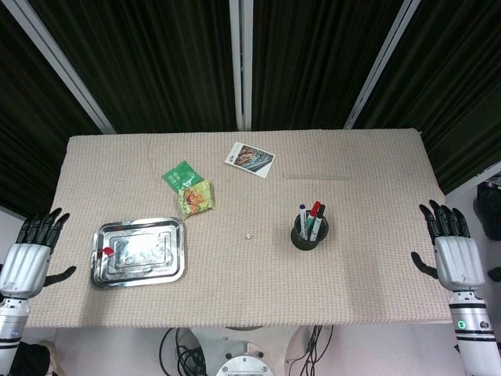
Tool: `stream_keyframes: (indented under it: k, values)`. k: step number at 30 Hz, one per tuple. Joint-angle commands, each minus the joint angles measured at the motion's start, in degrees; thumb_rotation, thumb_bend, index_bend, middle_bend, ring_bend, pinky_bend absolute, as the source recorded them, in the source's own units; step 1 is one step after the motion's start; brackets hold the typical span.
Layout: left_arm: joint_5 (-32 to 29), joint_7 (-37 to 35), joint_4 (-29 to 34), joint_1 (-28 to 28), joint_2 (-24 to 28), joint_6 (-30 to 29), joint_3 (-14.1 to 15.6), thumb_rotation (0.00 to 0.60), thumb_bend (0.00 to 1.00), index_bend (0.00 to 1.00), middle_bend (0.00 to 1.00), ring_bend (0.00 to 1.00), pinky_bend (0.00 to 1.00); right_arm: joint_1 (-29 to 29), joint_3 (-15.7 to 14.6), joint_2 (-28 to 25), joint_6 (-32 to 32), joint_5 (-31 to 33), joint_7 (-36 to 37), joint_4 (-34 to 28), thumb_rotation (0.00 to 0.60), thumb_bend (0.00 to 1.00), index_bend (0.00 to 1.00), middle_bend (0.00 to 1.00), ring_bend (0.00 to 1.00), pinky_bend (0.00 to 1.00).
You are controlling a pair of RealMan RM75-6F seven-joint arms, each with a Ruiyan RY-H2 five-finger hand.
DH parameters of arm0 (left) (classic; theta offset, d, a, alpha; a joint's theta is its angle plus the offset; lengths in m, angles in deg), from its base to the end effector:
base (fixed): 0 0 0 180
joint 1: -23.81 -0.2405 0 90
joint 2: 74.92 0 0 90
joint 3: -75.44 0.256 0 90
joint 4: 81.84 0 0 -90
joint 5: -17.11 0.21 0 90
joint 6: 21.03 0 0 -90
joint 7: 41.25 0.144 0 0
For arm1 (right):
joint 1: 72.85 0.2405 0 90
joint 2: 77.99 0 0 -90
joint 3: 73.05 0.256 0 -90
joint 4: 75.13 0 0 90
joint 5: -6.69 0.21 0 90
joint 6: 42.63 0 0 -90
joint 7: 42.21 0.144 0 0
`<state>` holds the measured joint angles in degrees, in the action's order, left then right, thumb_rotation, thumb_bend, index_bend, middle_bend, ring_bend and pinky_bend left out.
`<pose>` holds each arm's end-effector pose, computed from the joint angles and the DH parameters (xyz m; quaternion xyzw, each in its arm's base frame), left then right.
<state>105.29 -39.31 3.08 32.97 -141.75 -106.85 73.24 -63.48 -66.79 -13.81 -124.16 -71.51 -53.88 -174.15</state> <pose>-0.3130 0.2043 0.1544 -0.6360 -0.3202 -0.3842 0.5877 -0.2870 -0.2136 0.1540 0.5936 -0.3753 0.3638 0.6119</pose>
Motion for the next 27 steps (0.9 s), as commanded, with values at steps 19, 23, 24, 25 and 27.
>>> stream_keyframes:
  k: [19, 23, 24, 25, 27]
  values:
    - [-1.37, 0.69, 1.37, -0.36, 0.26, 1.74, 0.11, 0.600, 0.09, 0.04, 0.00, 0.00, 0.04, 6.45, 1.02, -4.32, 11.86, -0.02, 3.95, -0.05, 0.600, 0.20, 0.00, 0.00, 0.00, 0.00]
    - [-1.59, 0.06, 1.34, -0.42, 0.64, 1.78, -0.07, 0.600, 0.09, 0.04, 0.00, 0.00, 0.04, 10.09, 2.61, -5.43, 15.92, 1.99, -0.34, -3.10, 0.600, 0.19, 0.00, 0.00, 0.00, 0.00]
    - [-1.55, -0.11, 1.34, -0.40, 0.80, 1.80, -0.11, 0.600, 0.09, 0.04, 0.00, 0.00, 0.04, 11.47, 3.12, -5.78, 17.75, 3.09, -1.59, -4.23, 0.600, 0.19, 0.00, 0.00, 0.00, 0.00]
    - [-1.52, -0.23, 1.30, -0.37, 0.89, 1.82, -0.14, 0.600, 0.09, 0.04, 0.00, 0.00, 0.04, 12.61, 3.54, -6.03, 19.26, 4.02, -2.44, -5.09, 0.600, 0.19, 0.00, 0.00, 0.00, 0.00]
    - [-1.51, -0.63, 1.13, -0.27, 1.00, 1.92, -0.25, 0.600, 0.09, 0.04, 0.00, 0.00, 0.04, 15.66, 4.72, -6.48, 23.03, 6.42, -4.35, -6.80, 0.600, 0.19, 0.00, 0.00, 0.00, 0.00]
